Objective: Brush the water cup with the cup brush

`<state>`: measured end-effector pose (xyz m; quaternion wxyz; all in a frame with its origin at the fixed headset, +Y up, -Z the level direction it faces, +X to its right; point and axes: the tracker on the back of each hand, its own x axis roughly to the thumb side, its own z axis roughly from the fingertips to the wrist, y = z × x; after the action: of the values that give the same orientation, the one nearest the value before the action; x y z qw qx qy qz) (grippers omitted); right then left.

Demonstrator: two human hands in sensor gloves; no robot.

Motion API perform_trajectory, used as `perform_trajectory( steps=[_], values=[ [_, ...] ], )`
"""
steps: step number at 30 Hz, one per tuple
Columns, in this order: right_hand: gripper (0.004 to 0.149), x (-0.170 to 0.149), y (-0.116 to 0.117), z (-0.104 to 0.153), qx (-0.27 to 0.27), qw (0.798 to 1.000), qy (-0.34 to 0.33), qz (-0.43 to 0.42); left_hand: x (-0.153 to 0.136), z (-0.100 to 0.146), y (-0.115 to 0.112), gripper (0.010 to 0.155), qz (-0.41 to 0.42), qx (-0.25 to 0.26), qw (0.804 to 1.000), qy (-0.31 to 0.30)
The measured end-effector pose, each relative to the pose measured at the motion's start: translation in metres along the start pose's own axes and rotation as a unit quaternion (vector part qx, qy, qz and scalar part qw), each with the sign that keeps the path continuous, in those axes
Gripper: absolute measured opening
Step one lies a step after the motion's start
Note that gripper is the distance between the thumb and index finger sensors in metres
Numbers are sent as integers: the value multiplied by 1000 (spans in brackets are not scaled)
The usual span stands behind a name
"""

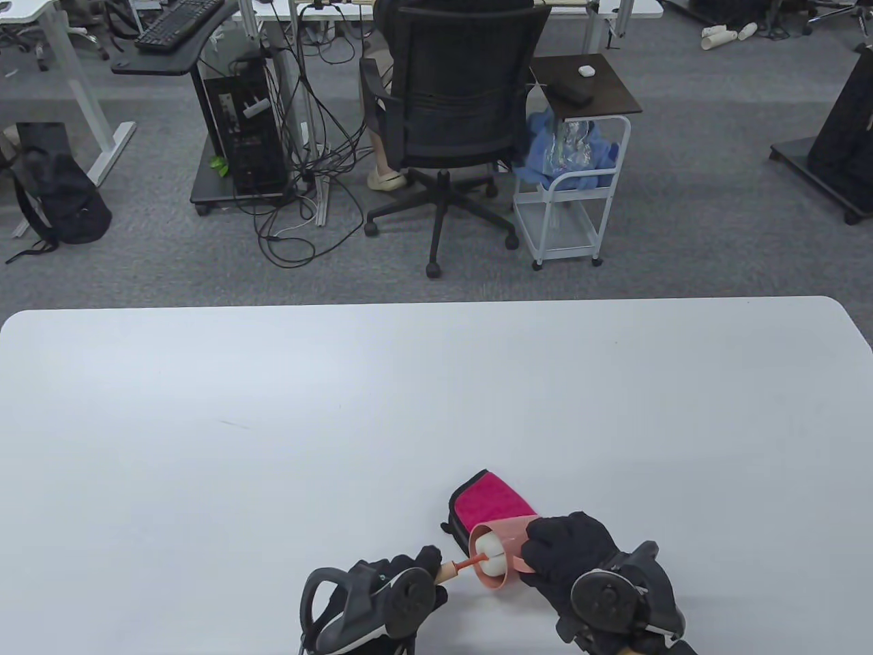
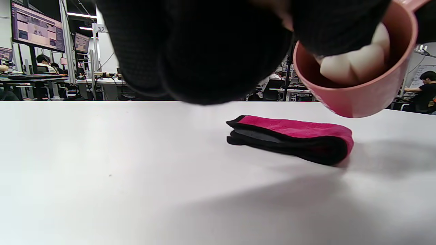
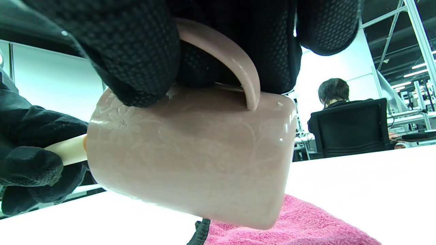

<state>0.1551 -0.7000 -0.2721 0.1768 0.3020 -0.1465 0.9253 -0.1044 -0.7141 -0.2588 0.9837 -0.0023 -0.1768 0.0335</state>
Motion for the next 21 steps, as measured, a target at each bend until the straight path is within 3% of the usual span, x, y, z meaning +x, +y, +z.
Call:
perform_trajectory(
  steps=[21],
  values=[
    [30, 7, 1, 1, -18, 999, -30, -13, -1, -7, -12, 61, 21, -67, 997, 36]
  ],
)
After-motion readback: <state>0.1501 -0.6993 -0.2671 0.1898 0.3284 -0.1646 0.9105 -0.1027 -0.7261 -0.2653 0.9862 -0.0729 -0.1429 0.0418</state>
